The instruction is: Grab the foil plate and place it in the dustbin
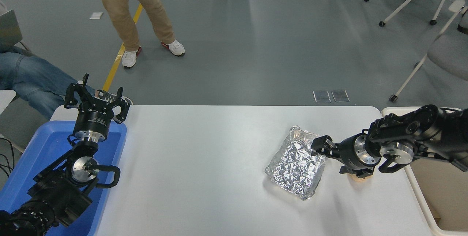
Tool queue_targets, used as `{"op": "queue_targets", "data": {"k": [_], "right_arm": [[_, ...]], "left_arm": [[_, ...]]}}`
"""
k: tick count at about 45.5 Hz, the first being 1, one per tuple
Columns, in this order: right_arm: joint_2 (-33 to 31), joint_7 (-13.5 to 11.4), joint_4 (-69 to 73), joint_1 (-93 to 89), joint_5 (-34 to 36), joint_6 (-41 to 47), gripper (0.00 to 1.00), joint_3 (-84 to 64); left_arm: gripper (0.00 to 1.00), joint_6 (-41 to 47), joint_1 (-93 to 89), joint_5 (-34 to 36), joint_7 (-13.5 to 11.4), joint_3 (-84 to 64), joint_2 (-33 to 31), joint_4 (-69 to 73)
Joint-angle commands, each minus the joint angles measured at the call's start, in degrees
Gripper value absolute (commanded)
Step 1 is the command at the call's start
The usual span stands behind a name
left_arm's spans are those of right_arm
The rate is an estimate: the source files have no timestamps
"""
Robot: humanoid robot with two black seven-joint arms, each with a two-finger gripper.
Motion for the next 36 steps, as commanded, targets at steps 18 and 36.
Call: {"op": "queue_targets", "data": {"k": [18, 36], "right_arm": [[3.6, 0.1, -7.2, -10.7, 0.1, -7.6, 0.98, 4.5], [6.0, 0.4, -8.0, -12.3, -1.0, -9.6, 0.00, 3.8]], "left_arm": [[0.99, 0.0, 0.0, 0.0, -0.1, 0.0, 0.0, 0.0], [0.99, 0.0, 0.0, 0.0, 0.0, 0.0, 0.0, 0.0]]}}
